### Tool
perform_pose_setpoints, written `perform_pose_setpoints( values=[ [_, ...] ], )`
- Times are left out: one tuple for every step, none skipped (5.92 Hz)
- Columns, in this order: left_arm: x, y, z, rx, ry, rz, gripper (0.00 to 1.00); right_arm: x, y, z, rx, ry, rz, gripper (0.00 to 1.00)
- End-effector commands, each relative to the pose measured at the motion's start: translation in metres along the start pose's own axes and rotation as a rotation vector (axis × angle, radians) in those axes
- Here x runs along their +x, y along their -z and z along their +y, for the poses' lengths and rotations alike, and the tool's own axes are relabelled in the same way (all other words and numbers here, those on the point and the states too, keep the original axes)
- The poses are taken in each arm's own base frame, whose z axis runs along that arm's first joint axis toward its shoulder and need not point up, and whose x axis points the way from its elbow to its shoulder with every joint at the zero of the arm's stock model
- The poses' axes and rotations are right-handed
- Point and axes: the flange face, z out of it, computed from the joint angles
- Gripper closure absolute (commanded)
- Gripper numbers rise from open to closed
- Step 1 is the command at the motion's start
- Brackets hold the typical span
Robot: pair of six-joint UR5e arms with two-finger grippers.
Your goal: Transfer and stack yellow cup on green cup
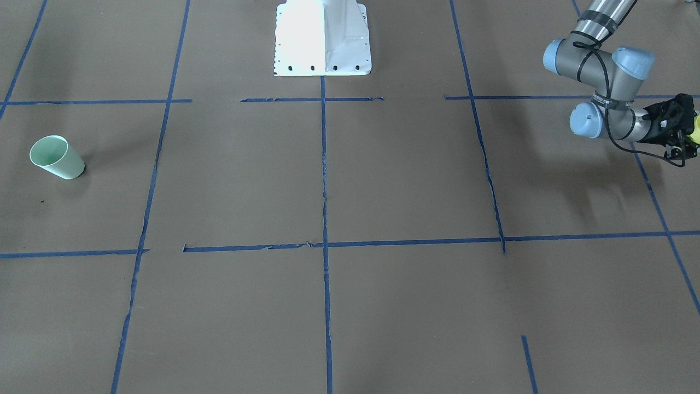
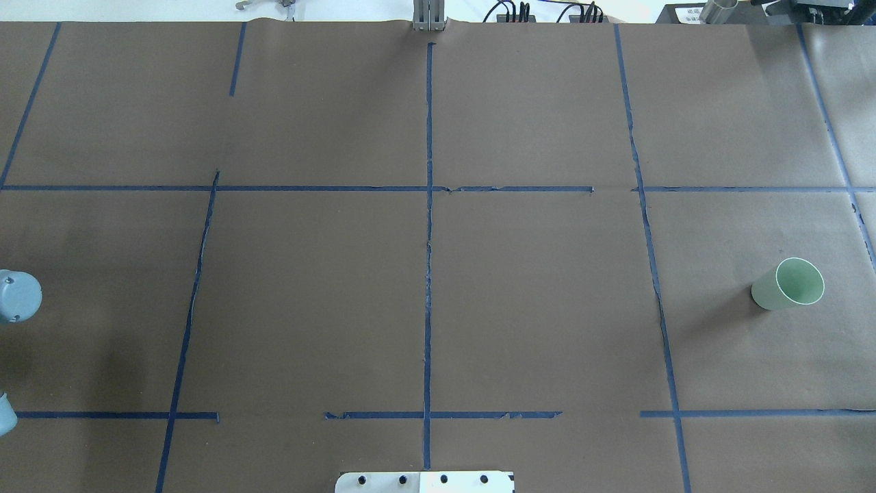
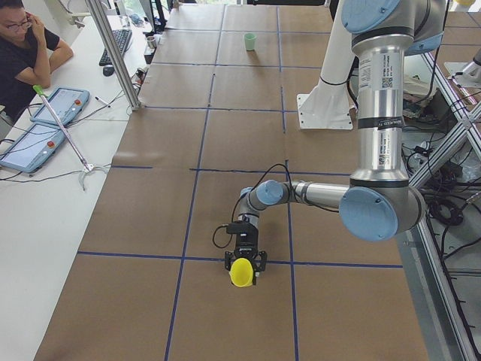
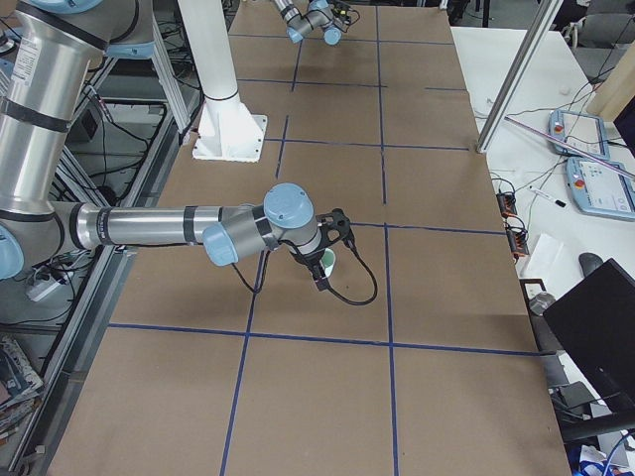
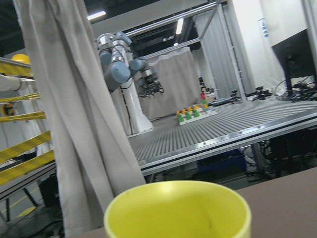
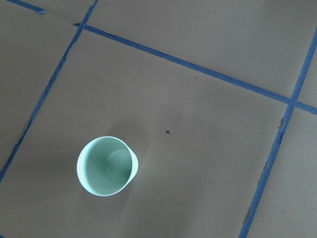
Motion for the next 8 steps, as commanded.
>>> perform_pose_setpoints(
  values=[
    [0.097,0.088,-0.053,0.006,0.056,0.313,0.91,-0.003,0.003,0.001,0.031,0.035,0.000,0.00],
    [0.122,0.120,-0.071,-0.032,-0.005,0.469,0.91,-0.003,0.002,0.001,0.032,0.037,-0.002,0.00],
    [0.143,0.163,-0.089,-0.046,-0.069,0.639,0.90,-0.005,0.003,-0.002,0.043,0.051,-0.002,0.00],
    [0.155,0.197,-0.107,-0.013,-0.158,0.771,0.89,-0.009,0.007,-0.007,0.054,0.064,-0.005,0.00],
    [0.173,0.245,-0.122,0.005,-0.183,0.898,0.89,-0.018,0.014,-0.019,0.090,0.106,-0.009,0.00],
    [0.188,0.314,-0.136,0.061,-0.281,1.002,0.89,-0.026,0.018,-0.037,0.118,0.149,-0.022,0.00],
    [0.190,0.393,-0.134,0.041,-0.382,1.147,0.90,-0.035,0.016,-0.056,0.127,0.183,-0.023,0.00],
    [0.181,0.423,-0.129,-0.044,-0.418,1.310,0.93,-0.043,0.021,-0.080,0.153,0.145,-0.029,0.00]
  ],
)
